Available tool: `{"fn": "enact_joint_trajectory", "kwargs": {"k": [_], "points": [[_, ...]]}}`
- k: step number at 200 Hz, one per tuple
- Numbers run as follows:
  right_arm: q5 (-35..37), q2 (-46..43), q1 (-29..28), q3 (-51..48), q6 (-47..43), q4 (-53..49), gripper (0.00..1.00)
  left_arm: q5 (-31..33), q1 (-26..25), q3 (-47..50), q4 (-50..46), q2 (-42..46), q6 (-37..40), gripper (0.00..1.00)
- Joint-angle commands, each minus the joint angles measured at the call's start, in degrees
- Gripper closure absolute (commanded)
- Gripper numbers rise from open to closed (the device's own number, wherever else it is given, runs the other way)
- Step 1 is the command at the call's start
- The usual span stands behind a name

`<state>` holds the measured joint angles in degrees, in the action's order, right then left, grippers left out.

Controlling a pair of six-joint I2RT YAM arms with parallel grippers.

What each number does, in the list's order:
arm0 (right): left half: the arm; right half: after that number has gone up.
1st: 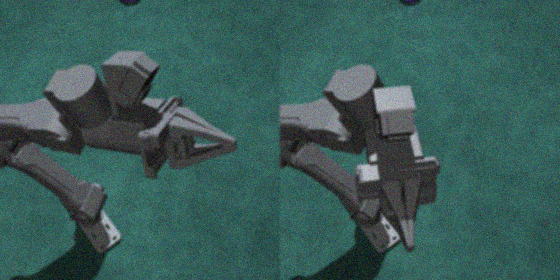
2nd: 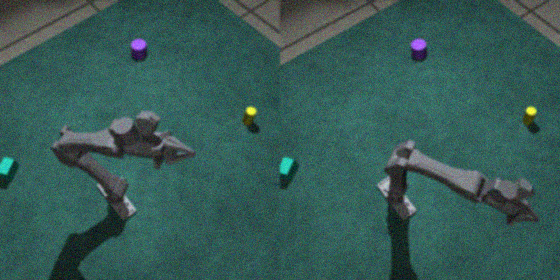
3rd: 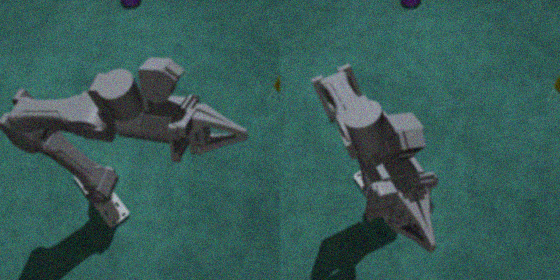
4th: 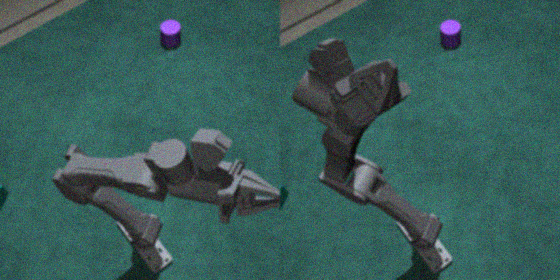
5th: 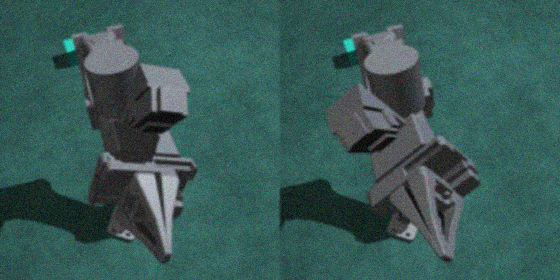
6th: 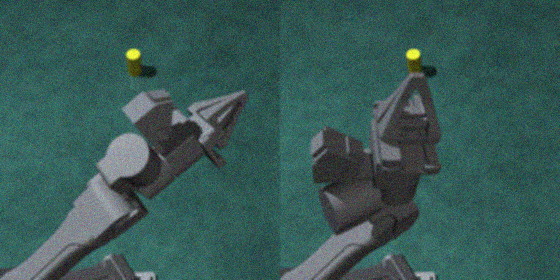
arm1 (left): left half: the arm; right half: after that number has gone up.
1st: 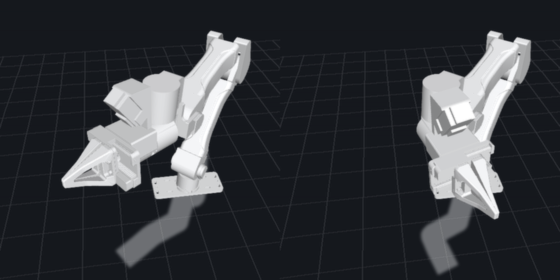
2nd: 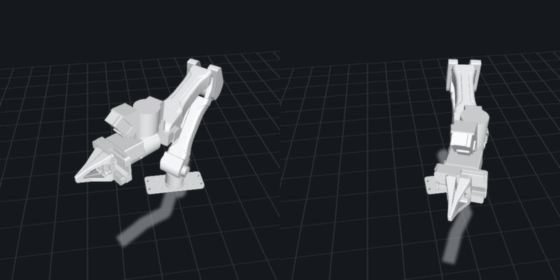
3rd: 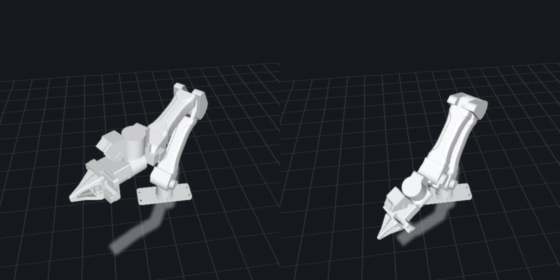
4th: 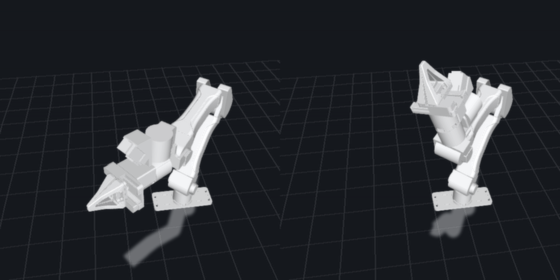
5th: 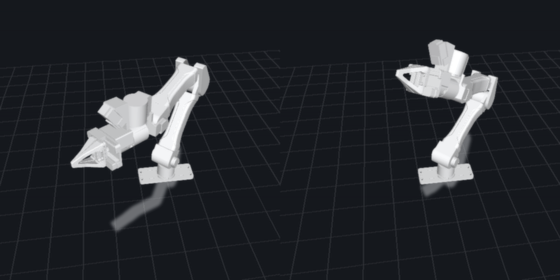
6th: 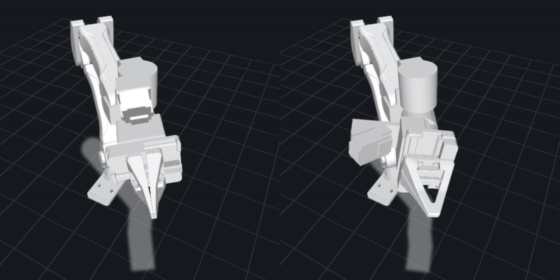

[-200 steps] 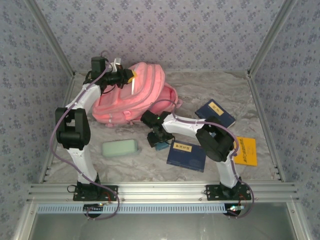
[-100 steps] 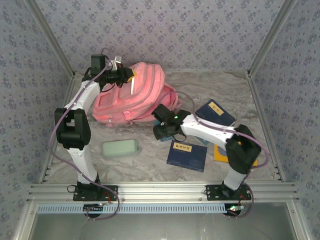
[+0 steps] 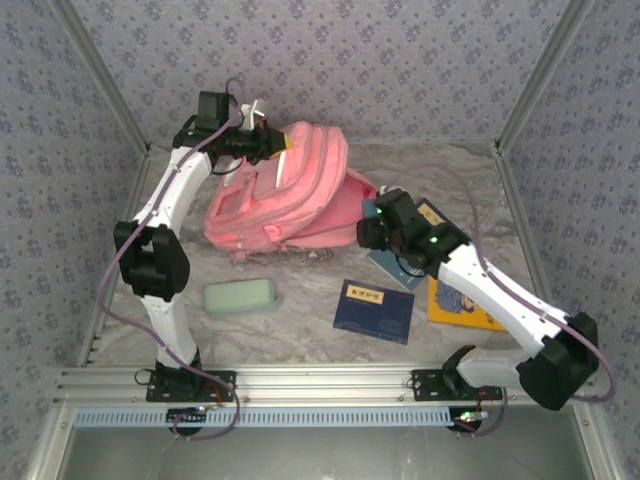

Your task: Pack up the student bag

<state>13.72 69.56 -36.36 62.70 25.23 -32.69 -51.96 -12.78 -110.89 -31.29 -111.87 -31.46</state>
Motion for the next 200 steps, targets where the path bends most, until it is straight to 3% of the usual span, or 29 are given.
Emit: {"fn": "enact_joint_trajectory", "kwargs": {"k": [1, 25, 93, 130, 165, 200], "points": [[-0.8, -3.28, 2.63, -1.11, -1.33, 0.73, 0.34, -7.8, -1.46, -6.11, 0.16, 1.49, 3.6, 1.0], [-2.73, -4.05, 4.57, -1.65, -1.75, 1.26, 0.33, -12.27, -3.92, -11.24, -4.63, 0.08, 7.81, 1.0], [-17.4, -0.87, 9.29, -6.76, 0.33, 14.1, 0.32, -19.7, -4.1, -7.21, -2.52, 4.24, 11.37, 1.0], [-30.54, 7.76, 9.54, -9.76, 6.69, 31.83, 0.28, -23.85, -4.18, -2.33, 1.78, 6.31, 11.01, 1.0], [-35.47, 18.33, 9.32, -9.06, 14.94, 48.5, 0.25, -24.39, -5.22, -1.12, 2.46, 7.03, 11.94, 1.0], [-31.79, 27.23, 5.57, -8.99, 28.34, 64.57, 0.24, -24.28, -5.5, -1.1, 3.06, 7.07, 11.71, 1.0]]}}
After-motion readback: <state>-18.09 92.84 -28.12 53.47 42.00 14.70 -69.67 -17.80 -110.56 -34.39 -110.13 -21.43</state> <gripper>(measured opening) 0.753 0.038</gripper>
